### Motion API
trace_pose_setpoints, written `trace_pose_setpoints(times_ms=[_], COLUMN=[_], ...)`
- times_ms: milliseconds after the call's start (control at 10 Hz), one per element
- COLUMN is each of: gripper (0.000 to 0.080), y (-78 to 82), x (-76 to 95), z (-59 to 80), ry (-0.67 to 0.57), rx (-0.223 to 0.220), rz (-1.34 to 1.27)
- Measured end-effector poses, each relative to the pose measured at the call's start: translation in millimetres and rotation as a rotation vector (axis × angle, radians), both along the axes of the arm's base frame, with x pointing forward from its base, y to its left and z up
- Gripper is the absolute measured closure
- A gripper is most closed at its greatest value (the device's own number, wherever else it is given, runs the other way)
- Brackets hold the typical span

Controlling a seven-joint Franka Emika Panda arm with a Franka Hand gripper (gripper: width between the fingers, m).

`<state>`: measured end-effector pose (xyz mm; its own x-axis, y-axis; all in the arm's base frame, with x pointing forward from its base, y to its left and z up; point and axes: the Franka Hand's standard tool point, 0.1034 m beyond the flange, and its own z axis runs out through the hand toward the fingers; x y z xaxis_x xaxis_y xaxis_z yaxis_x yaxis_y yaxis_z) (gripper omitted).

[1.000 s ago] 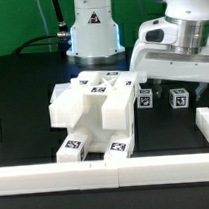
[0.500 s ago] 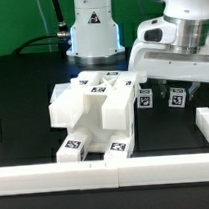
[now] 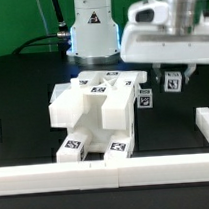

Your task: Assemble chair

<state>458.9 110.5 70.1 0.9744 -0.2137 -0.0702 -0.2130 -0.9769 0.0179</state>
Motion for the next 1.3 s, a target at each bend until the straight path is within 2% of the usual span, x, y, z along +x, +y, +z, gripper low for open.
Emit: trace_pose_setpoints(times_ms=[100,300,400,800,900,1100,1300], gripper=[0.0515,0.0515,0.0514,0.0514,0.0514,0.0514,0.0514], y=[-7.4,-25.8,-33.5,-32.1,-36.1,-63.5,-81.0], x=[6.4,20.4,27.5,25.6,29.5,59.2,77.9], z=[16.1,32.4,35.7,33.8,36.0,50.5,55.4], ry=[0.004,-0.007,-0.016,-0.013,-0.015,-0.049,-0.063], rx=[0.015,0.03,0.032,0.031,0.034,0.039,0.04], rz=[-0.011,-0.012,-0.021,-0.018,0.018,0.072,0.089])
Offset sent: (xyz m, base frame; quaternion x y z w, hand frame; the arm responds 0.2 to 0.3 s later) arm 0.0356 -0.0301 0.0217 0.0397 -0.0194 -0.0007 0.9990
